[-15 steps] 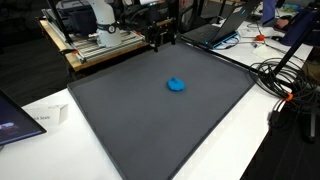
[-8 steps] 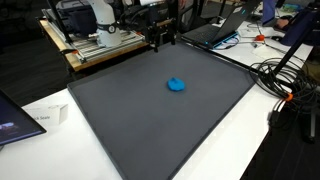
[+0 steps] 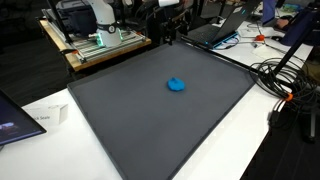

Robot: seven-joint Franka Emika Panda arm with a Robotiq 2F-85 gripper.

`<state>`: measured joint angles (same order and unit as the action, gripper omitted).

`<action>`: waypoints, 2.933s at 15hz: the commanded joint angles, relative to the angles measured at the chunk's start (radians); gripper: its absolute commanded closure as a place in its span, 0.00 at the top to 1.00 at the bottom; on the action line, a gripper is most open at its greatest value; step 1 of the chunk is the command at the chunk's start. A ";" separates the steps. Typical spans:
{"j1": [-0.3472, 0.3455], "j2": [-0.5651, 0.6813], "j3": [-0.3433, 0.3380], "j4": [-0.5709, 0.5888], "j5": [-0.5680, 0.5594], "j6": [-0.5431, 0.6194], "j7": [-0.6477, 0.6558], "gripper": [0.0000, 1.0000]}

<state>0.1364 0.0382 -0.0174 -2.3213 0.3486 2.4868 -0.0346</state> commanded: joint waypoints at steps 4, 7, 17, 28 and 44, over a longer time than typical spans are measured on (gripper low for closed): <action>-0.044 0.150 0.039 0.113 -0.030 -0.052 0.140 1.00; -0.045 0.216 0.034 0.140 -0.040 -0.041 0.221 1.00; -0.011 0.384 -0.027 0.207 -0.106 0.034 0.571 1.00; 0.100 0.503 -0.123 0.317 -0.291 0.039 0.931 1.00; 0.106 0.603 -0.138 0.393 -0.340 0.042 1.052 0.55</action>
<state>0.2377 0.6244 -0.1475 -1.9514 0.0359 2.5398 0.9901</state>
